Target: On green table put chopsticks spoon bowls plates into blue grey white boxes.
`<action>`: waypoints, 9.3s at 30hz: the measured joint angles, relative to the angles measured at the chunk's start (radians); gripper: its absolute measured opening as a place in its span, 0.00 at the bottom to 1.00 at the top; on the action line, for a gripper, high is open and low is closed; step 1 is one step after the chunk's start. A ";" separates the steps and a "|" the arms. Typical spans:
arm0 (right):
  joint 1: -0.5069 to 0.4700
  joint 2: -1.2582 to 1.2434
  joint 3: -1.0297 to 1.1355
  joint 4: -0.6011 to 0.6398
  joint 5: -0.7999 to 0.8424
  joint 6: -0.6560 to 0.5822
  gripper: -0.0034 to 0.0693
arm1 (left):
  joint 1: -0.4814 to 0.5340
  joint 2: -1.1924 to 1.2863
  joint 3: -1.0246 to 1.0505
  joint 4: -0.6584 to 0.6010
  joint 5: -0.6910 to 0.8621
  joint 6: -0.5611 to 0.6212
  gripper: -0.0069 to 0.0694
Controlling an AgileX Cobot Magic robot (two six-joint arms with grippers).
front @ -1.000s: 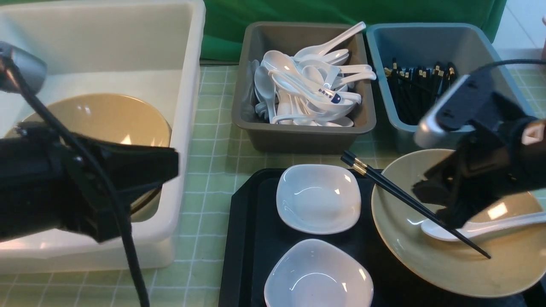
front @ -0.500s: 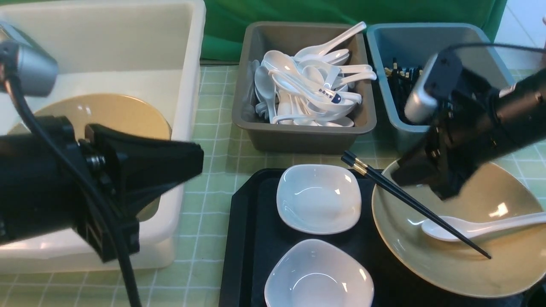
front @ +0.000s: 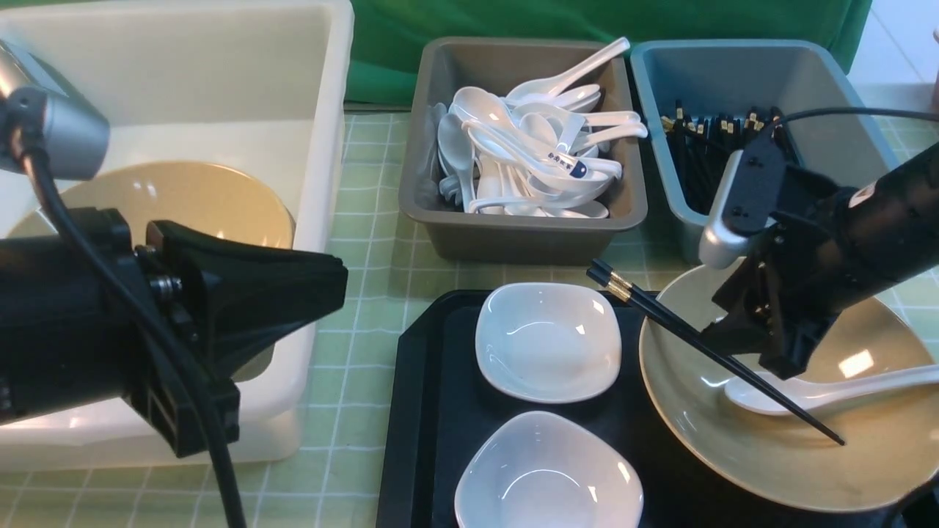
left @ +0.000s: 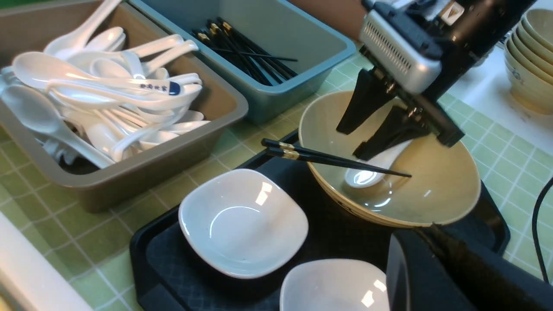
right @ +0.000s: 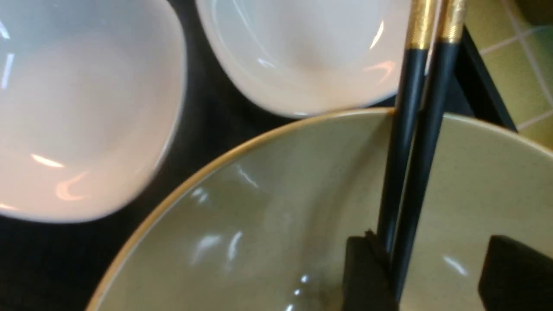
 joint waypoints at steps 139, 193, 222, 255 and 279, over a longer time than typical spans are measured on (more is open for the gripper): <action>-0.021 0.329 -0.258 -0.546 0.459 -0.050 0.34 | 0.000 0.000 -0.001 0.054 -0.021 -0.046 0.09; 0.088 0.361 -0.706 0.331 0.065 -0.003 0.69 | 0.000 0.011 -0.001 0.048 -0.120 -0.037 0.09; 0.002 -0.524 0.089 0.083 0.129 0.387 0.69 | -0.174 0.591 -0.248 0.029 0.028 -0.154 0.15; 0.002 -0.802 0.123 0.083 0.188 0.415 0.08 | -0.446 1.419 -1.042 0.353 0.189 -0.737 0.56; 0.002 -0.628 -0.049 0.417 0.304 0.112 0.10 | -0.200 1.112 -1.051 0.282 0.425 -0.602 0.11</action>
